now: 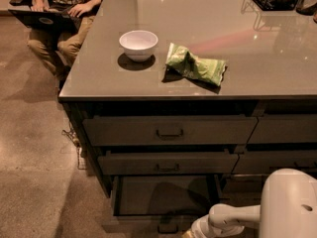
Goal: Close bottom drawer
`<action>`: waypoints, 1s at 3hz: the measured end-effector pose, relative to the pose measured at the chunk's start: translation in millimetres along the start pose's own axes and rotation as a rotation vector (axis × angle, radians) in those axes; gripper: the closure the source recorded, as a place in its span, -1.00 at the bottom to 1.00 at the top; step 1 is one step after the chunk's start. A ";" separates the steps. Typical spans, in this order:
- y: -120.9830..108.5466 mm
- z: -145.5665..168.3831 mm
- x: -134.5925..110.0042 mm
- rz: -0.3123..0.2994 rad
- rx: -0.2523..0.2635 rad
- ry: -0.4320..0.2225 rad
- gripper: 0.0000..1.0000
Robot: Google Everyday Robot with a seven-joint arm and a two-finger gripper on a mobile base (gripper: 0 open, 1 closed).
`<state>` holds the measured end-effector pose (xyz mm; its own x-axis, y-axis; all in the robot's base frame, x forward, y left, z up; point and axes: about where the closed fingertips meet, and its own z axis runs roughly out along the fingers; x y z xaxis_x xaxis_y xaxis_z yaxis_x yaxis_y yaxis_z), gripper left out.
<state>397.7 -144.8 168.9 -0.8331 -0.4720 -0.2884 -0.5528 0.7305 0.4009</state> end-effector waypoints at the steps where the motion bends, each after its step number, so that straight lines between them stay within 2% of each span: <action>1: -20.6 8.5 -15.9 0.006 0.018 -0.055 1.00; 2: -24.3 9.6 -18.3 0.008 0.020 -0.066 1.00; 3: -59.2 5.7 -52.2 0.002 0.049 -0.153 1.00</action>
Offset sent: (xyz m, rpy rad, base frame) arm 0.1086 -0.0339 -0.0230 0.0457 -0.1786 -0.1398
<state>474.0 -160.6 155.3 -0.8188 -0.3928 -0.4187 -0.5466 0.7564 0.3594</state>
